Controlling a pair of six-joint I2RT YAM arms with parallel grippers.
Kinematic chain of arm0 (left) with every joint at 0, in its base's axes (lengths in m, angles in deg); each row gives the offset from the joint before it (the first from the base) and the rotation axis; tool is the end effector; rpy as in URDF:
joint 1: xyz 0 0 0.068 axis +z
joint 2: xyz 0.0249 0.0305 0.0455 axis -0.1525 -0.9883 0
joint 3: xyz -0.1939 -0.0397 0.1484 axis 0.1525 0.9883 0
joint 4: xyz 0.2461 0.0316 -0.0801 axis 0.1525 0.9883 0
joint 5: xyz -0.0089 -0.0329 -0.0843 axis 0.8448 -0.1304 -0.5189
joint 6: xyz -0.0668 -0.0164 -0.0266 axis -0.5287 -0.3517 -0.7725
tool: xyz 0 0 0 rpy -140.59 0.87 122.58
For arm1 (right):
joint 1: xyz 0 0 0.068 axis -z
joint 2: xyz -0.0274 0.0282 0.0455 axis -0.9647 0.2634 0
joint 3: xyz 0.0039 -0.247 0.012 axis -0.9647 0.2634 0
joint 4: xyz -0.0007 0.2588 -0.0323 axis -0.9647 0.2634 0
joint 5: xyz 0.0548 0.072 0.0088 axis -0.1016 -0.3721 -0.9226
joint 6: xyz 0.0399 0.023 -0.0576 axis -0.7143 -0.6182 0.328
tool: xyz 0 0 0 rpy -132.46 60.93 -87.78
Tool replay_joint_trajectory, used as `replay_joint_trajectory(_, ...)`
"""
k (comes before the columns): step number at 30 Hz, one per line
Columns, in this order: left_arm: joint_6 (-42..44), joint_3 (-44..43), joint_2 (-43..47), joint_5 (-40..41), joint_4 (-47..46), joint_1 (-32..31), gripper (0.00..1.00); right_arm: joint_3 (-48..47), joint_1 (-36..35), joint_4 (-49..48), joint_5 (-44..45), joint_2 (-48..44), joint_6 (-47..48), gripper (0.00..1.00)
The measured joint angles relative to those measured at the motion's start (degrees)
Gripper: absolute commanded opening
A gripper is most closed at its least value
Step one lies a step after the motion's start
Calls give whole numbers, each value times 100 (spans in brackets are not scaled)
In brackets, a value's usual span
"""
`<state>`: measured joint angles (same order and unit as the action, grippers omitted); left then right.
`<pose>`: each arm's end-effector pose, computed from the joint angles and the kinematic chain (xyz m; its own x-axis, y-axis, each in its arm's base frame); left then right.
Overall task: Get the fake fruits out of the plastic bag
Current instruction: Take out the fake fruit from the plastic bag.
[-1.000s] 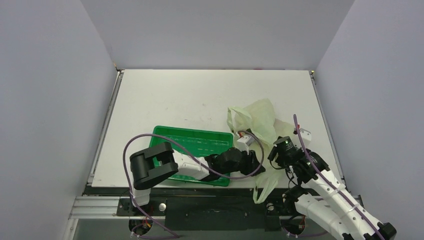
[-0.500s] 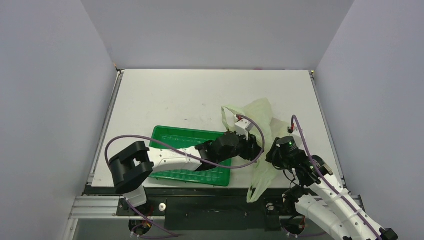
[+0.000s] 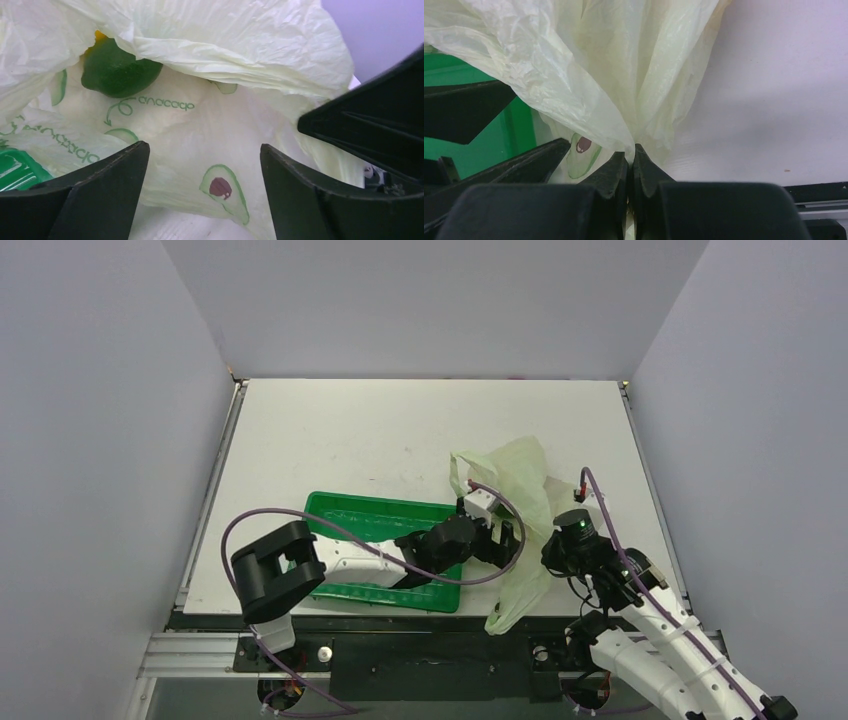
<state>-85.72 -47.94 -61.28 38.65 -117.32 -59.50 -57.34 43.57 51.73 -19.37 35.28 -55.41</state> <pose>0.1622 -0.3685 0.1748 -0.5014 -0.0384 -0.8643 0.6615 0.6270 -0.4116 0.1425 0.0707 0.2178 -0.7554 0.3576 -0.5490 0.2079 0.9254 0.3167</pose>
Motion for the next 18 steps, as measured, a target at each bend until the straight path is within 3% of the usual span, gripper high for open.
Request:
replay_joint_trajectory(5, 389, -101, -391, 295, -282, 42, 84, -120, 0, -7, -46, -28, 120, 0)
replay_joint_trajectory(18, 1027, -1547, -1670, 520, -306, 455, 97, -210, 0, -4, -286, -63, 225, 0)
